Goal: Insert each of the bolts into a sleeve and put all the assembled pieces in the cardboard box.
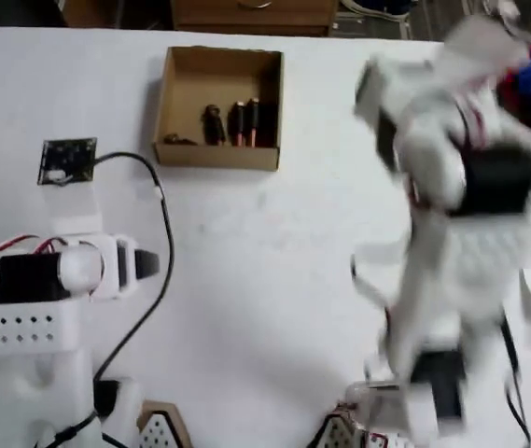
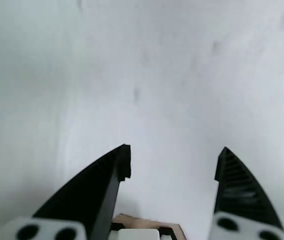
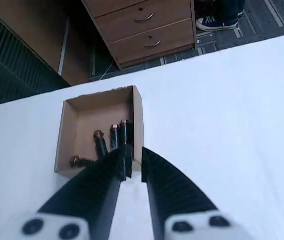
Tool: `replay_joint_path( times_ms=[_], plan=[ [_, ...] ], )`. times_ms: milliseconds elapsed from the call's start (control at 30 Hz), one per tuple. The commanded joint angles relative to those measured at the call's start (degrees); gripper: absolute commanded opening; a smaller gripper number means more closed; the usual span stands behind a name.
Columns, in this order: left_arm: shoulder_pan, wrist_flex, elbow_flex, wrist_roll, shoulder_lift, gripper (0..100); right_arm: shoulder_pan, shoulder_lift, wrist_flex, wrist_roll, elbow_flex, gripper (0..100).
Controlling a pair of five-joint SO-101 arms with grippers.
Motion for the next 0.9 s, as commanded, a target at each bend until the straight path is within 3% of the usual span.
replay_joint_path(
  times_ms=[0, 167, 333, 500, 667, 767, 867],
  plan=[
    [0.6, -0.3, 1.2, -3.2, -0.6, 29, 0.7, -23.7, -0.9, -0.1, 34.4, 2.4],
    [0.6, 1.1, 3.3, -25.6, -0.6, 28, 5.9, -40.7, -15.4, -0.1, 69.7, 2.4],
    [0.6, -2.2, 6.5, -34.3, -0.6, 27, 12.6, -54.3, -34.2, -0.1, 96.7, 2.4],
    [0.5, -5.0, 13.5, -35.1, -0.6, 27, 12.8, -68.8, -41.3, 1.0, 115.3, 2.4],
    [0.5, -14.2, 16.7, -34.5, -0.6, 27, 12.8, -84.4, -41.8, 16.6, 128.9, 2.4],
    [-2.2, -18.1, 17.7, -28.0, -0.6, 27, 13.1, -93.7, -41.7, 24.1, 136.4, 2.4],
    [-7.7, -25.3, 20.7, -22.1, -3.7, 27, 12.8, -91.6, -41.8, 26.2, 139.3, 2.4]
  ],
)
